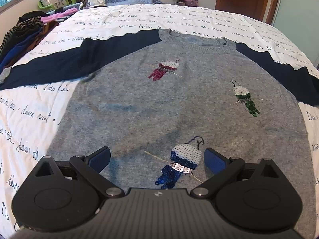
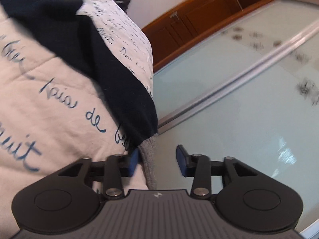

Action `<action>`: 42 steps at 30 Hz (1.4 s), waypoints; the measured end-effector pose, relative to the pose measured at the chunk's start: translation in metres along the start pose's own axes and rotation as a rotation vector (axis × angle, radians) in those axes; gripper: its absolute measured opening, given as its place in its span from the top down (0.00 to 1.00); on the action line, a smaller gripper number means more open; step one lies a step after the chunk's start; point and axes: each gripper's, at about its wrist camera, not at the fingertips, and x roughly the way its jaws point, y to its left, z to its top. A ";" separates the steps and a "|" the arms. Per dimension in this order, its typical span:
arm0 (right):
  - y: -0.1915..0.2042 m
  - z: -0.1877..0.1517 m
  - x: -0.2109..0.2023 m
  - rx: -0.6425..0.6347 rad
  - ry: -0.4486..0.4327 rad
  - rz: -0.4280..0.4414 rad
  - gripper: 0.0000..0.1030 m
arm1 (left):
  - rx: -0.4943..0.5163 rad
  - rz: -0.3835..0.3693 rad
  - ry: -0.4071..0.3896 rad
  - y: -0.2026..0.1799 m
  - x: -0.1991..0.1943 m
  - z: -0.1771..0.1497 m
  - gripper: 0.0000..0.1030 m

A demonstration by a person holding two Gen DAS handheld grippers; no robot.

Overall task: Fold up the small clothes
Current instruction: 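Lift the navy sleeve by its cuff and carry it across the sweater body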

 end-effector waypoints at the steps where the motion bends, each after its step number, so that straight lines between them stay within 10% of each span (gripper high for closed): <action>1: 0.000 0.001 0.002 0.010 0.010 0.012 0.94 | 0.001 -0.003 -0.006 0.000 -0.002 0.000 0.04; 7: -0.021 0.009 -0.014 0.190 0.043 0.127 0.96 | 0.012 0.020 -0.014 0.002 -0.002 -0.002 0.04; 16: -0.077 0.038 -0.042 0.959 -0.024 0.901 0.96 | -0.007 -0.014 -0.007 0.005 -0.004 -0.005 0.04; 25: -0.016 0.109 -0.026 1.154 -0.024 1.236 0.95 | -0.038 0.003 -0.013 0.020 -0.011 -0.009 0.04; 29: 0.018 0.139 -0.017 1.140 0.045 1.269 0.86 | -0.058 -0.005 0.000 0.024 -0.010 -0.010 0.04; 31: 0.039 0.157 -0.011 1.080 0.114 1.228 0.45 | -0.059 -0.013 0.002 0.023 -0.010 -0.011 0.04; 33: 0.056 0.173 -0.011 1.034 0.104 1.194 0.29 | -0.049 -0.015 -0.005 0.021 -0.012 -0.011 0.04; 38: 0.053 0.181 -0.026 1.101 -0.076 1.257 0.30 | -0.020 0.004 -0.036 0.020 -0.020 -0.012 0.04; 42: 0.042 0.179 -0.078 0.785 -0.280 0.888 0.29 | -0.041 0.001 -0.025 0.025 -0.015 -0.011 0.04</action>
